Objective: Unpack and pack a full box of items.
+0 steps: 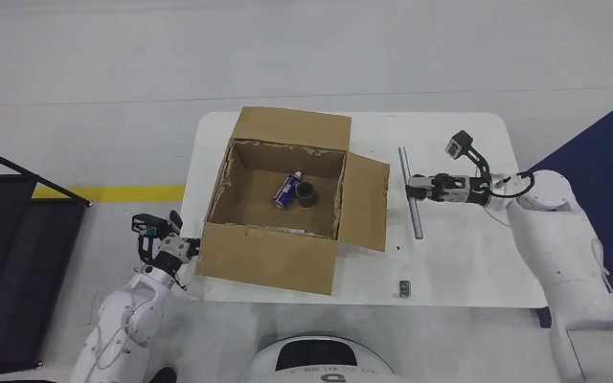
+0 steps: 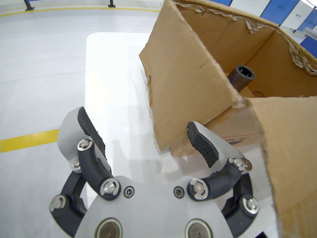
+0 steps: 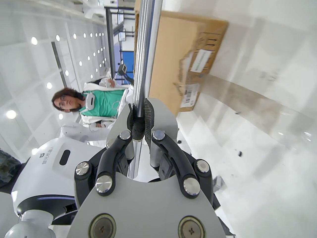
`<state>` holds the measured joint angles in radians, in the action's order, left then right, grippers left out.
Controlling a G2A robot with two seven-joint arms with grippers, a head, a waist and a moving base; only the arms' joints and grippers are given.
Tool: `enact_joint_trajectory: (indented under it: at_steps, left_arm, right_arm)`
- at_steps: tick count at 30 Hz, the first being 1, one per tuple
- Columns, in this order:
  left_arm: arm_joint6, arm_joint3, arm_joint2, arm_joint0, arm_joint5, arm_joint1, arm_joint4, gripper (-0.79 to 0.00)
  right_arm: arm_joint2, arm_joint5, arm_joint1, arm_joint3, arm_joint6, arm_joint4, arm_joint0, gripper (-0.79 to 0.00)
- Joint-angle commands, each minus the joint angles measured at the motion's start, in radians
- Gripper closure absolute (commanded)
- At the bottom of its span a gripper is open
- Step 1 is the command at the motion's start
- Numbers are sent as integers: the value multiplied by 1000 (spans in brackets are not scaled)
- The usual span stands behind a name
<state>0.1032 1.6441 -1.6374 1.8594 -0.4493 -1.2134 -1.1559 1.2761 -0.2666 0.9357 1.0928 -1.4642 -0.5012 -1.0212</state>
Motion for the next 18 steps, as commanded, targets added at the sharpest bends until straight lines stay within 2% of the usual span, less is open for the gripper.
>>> enact_joint_trajectory:
  at_steps: [1, 11, 18]
  left_arm:
    - [4, 16, 17, 9, -4, -1, -15, -785]
    - [14, 52, 71, 38, -4, -1, -66, -785]
    - [34, 55, 61, 51, -3, 2, -53, -785]
  right_arm:
    - [-30, 31, 7, 56, -8, -18, 7, 0]
    - [-207, 182, 56, 178, 112, 31, 102, 0]
    - [-350, 269, 109, 96, 179, 41, 209, 0]
